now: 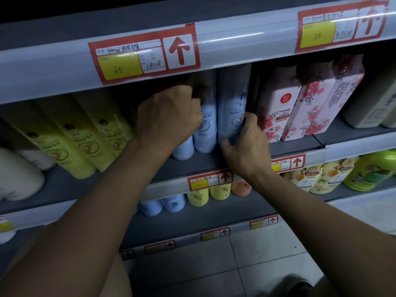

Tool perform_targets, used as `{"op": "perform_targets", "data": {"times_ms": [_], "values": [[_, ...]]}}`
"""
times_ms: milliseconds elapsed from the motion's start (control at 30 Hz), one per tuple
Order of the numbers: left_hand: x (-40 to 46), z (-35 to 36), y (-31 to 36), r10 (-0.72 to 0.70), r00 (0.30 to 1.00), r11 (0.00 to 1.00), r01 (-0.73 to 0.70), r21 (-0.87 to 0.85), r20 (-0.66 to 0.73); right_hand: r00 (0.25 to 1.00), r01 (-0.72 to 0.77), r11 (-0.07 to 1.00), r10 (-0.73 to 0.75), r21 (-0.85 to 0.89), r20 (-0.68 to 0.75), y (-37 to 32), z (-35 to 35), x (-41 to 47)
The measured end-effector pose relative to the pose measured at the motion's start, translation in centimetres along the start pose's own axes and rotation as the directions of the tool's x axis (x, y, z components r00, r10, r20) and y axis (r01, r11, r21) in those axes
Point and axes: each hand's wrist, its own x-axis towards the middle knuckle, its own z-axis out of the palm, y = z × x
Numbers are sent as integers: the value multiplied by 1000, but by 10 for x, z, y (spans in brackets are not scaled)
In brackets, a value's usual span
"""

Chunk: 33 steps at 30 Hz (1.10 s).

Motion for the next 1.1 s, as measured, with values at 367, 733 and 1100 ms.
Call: {"op": "perform_targets", "data": {"times_ms": [367, 733, 1100], "values": [[4, 5, -1, 1, 998, 998, -6, -70, -70, 998, 43, 999, -43, -2, -44, 3, 1, -1], [1, 10, -10, 122, 975, 991, -129, -25, -187, 998, 58, 998, -59, -39, -29, 6, 2, 1], [-24, 25, -29, 469, 756, 883, -422, 207, -457, 989, 118, 978, -131, -171, -66, 7, -12, -4]]}}
